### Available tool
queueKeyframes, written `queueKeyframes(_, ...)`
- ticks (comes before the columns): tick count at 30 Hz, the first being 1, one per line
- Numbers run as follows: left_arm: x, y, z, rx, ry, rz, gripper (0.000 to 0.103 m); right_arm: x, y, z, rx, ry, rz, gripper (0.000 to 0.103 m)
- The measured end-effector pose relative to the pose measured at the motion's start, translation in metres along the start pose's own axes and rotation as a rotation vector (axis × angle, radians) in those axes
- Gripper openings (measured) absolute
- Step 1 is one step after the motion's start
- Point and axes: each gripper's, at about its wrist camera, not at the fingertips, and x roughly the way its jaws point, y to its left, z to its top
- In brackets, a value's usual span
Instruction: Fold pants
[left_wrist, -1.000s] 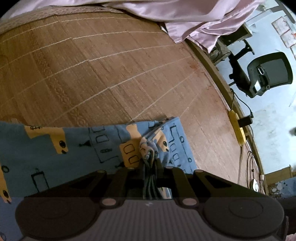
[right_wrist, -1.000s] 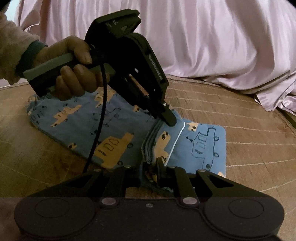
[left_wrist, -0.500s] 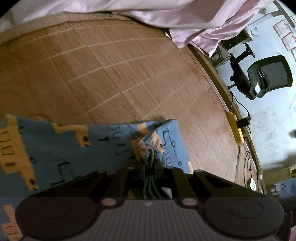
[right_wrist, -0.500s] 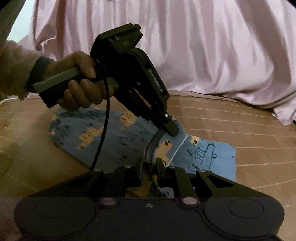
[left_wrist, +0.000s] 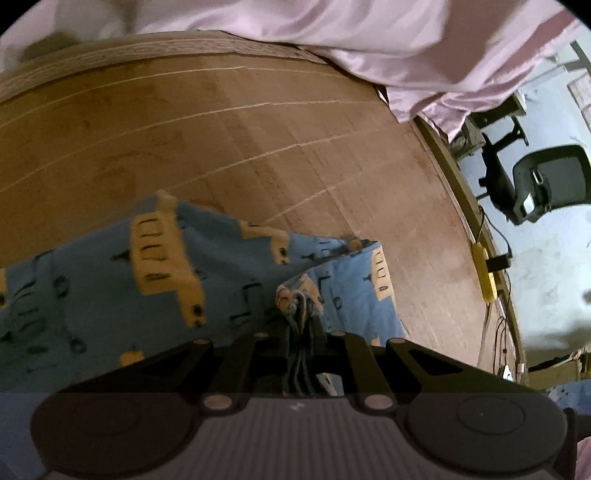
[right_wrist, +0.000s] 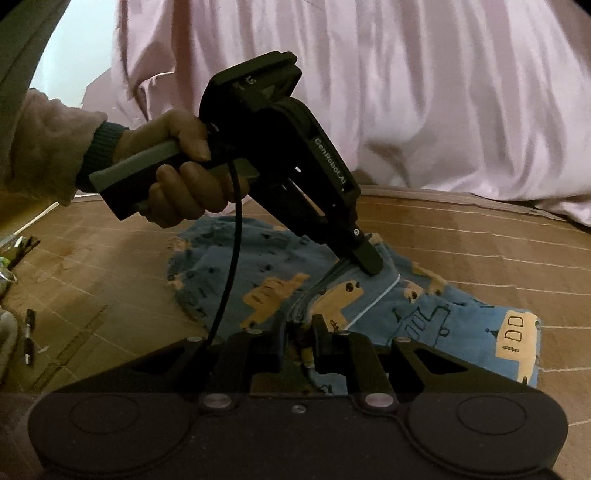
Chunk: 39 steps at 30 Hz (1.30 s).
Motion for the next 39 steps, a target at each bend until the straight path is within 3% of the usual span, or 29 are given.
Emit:
queueKeyframes(8, -0.022, 0.03, -0.013, -0.053, -0.04, -0.012, 0.01, 0.028, 0.016, 0.005, 0.0, 0.039, 0.053, 0.015)
queueKeyframes(19, -0.016, 0.059, -0.02, -0.084, -0.034, 0.035, 0.011, 0.054, 0.021, -0.005, -0.016, 0.097, 0.066, 0.016)
queueKeyframes(23, -0.013, 0.058, -0.017, -0.072, -0.003, 0.092, 0.018, 0.055, 0.025, -0.009, -0.033, 0.092, 0.071, 0.027)
queueKeyframes(24, -0.015, 0.058, -0.017, -0.073, -0.004, 0.095, 0.02, 0.053, 0.025, -0.009, -0.035, 0.088, 0.078, 0.037)
queueKeyframes(25, -0.017, 0.056, -0.018, -0.071, -0.009, 0.112, 0.031, 0.051, 0.025, -0.009, -0.036, 0.087, 0.085, 0.045)
queueKeyframes(26, -0.021, 0.053, -0.018, -0.061, -0.019, 0.145, 0.045, 0.046, 0.023, -0.009, -0.037, 0.081, 0.089, 0.06)
queueKeyframes(27, -0.024, 0.05, -0.02, -0.048, -0.03, 0.171, 0.053, 0.041, 0.021, -0.009, -0.039, 0.072, 0.085, 0.07)
queueKeyframes(28, -0.028, 0.046, -0.021, -0.031, -0.045, 0.2, 0.063, 0.035, 0.018, -0.008, -0.044, 0.061, 0.074, 0.074)
queueKeyframes(30, -0.036, 0.037, -0.026, 0.009, -0.08, 0.255, 0.067, 0.024, 0.009, -0.007, -0.057, 0.05, 0.031, 0.089)
queueKeyframes(33, -0.044, 0.023, -0.037, 0.048, -0.131, 0.33, 0.081, 0.008, -0.012, -0.01, -0.1, 0.054, -0.07, 0.098)
queueKeyframes(39, -0.042, 0.002, -0.06, 0.067, -0.201, 0.419, 0.083, -0.004, -0.062, -0.022, -0.087, 0.038, -0.31, 0.098)
